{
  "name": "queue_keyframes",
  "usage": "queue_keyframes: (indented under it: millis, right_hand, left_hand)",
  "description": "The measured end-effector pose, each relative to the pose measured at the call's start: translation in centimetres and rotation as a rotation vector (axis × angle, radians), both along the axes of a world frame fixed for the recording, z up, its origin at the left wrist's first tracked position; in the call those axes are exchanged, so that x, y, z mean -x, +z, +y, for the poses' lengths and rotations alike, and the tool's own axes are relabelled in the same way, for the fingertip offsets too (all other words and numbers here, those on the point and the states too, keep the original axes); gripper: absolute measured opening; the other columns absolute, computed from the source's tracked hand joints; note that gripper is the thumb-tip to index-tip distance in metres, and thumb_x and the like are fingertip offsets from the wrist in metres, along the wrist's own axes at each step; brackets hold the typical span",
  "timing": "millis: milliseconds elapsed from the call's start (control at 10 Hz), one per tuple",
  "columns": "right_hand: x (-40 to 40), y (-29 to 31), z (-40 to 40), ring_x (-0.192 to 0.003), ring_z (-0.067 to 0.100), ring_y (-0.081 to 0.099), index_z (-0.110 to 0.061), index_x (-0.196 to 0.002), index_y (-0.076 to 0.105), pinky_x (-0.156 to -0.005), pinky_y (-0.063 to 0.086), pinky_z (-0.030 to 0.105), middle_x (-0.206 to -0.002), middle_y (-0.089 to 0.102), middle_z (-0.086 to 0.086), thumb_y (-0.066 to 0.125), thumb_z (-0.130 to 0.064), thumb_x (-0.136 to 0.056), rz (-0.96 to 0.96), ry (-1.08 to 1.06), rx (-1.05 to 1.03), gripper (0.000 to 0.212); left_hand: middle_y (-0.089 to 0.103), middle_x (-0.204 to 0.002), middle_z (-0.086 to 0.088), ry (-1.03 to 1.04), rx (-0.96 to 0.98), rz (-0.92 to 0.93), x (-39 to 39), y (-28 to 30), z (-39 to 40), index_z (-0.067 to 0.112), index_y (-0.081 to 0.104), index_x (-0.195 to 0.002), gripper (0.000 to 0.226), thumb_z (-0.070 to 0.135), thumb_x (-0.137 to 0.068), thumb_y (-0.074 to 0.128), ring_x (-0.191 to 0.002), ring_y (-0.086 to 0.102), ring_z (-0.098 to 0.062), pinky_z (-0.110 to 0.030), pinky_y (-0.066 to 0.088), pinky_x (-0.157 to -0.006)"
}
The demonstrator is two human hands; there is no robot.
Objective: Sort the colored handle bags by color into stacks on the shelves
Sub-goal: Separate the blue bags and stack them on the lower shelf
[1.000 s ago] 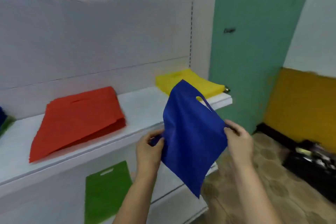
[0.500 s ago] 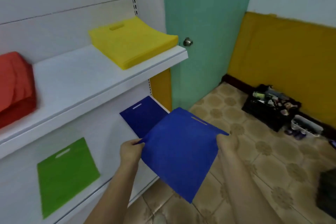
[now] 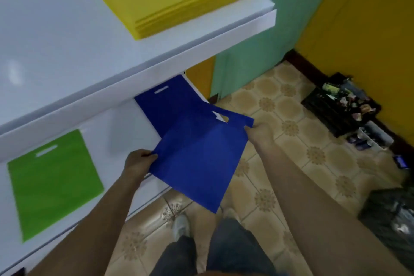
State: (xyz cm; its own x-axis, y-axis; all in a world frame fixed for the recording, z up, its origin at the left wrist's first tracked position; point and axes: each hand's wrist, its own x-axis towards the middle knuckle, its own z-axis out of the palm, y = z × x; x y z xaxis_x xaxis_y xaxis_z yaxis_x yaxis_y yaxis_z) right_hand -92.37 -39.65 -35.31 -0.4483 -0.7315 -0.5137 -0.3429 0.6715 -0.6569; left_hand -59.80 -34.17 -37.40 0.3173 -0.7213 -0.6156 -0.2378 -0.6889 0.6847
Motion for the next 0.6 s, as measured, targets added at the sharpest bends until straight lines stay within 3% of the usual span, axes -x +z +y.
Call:
queue_keyframes:
  millis: [100,200,300,400,500,600]
  right_hand:
    - [-0.7,-2.4,-4.3,-0.066,0.024,0.050,-0.007,-0.057,0.043,-0.060,0.038,0.029,-0.054,0.048,0.005,0.050,-0.008,-0.092,0.021,0.250,-0.155,0.035]
    - [-2.0,-3.9,-9.2,-0.057,0.025,0.053,-0.008,-0.063,0.044,-0.037,0.040,0.022,-0.064,0.052,0.010,0.048,-0.004,-0.095,0.003,0.392,-0.202,0.032]
    - [-3.8,-4.8,-13.4,-0.064,0.016,0.065,-0.011,-0.082,0.053,-0.037,0.047,0.018,-0.094,0.061,0.016,0.052,-0.010,-0.096,0.002,0.554,-0.222,0.014]
    - [-5.2,-4.1,-17.0,-0.065,0.014,0.058,-0.004,-0.106,0.059,-0.035,0.043,0.012,-0.101,0.060,0.015,0.053,-0.009,-0.094,0.018,0.703,-0.180,0.014]
    - [-6.9,-4.3,-20.0,-0.065,0.014,0.055,-0.005,-0.127,0.056,-0.036,0.044,0.015,-0.118,0.061,0.002,0.054,-0.016,-0.095,-0.070,0.602,-0.190,0.034]
    - [-8.4,-5.8,-23.1,-0.077,0.018,0.053,-0.014,-0.144,0.041,-0.048,0.032,0.025,-0.127,0.058,0.008,0.047,-0.045,-0.100,0.419,1.177,-0.223,0.054]
  left_hand:
    - [0.062,-0.109,-0.021,0.033,-0.075,-0.049,-0.2,-2.0,-0.5,0.007,0.059,-0.100,0.008,0.009,-0.093,0.060,-0.090,0.061,-0.033,-0.048,0.057,-0.080]
    - [0.055,-0.111,-0.021,0.164,-0.129,0.059,0.4,-3.3,-0.9,0.005,0.051,-0.107,0.009,0.008,-0.099,0.050,-0.086,0.061,-0.034,-0.048,0.059,-0.068]
    - [0.057,-0.109,-0.020,0.234,-0.183,0.133,1.6,-4.5,-1.1,0.003,0.054,-0.114,0.016,0.010,-0.100,0.050,-0.077,0.063,-0.031,-0.041,0.061,-0.056]
    - [0.060,-0.115,-0.021,0.329,-0.179,0.179,3.2,-5.8,-1.6,0.005,0.054,-0.116,0.017,0.011,-0.100,0.052,-0.077,0.066,-0.032,-0.040,0.061,-0.060]
    - [0.060,-0.114,-0.021,0.362,-0.176,0.146,5.0,-6.9,-2.1,0.007,0.054,-0.114,0.015,0.013,-0.100,0.053,-0.069,0.067,-0.030,-0.034,0.060,-0.053]
    - [0.064,-0.114,-0.019,0.375,-0.180,0.187,6.6,-7.8,-2.8,0.008,0.055,-0.114,0.016,0.015,-0.102,0.048,-0.065,0.073,-0.032,-0.028,0.054,-0.043]
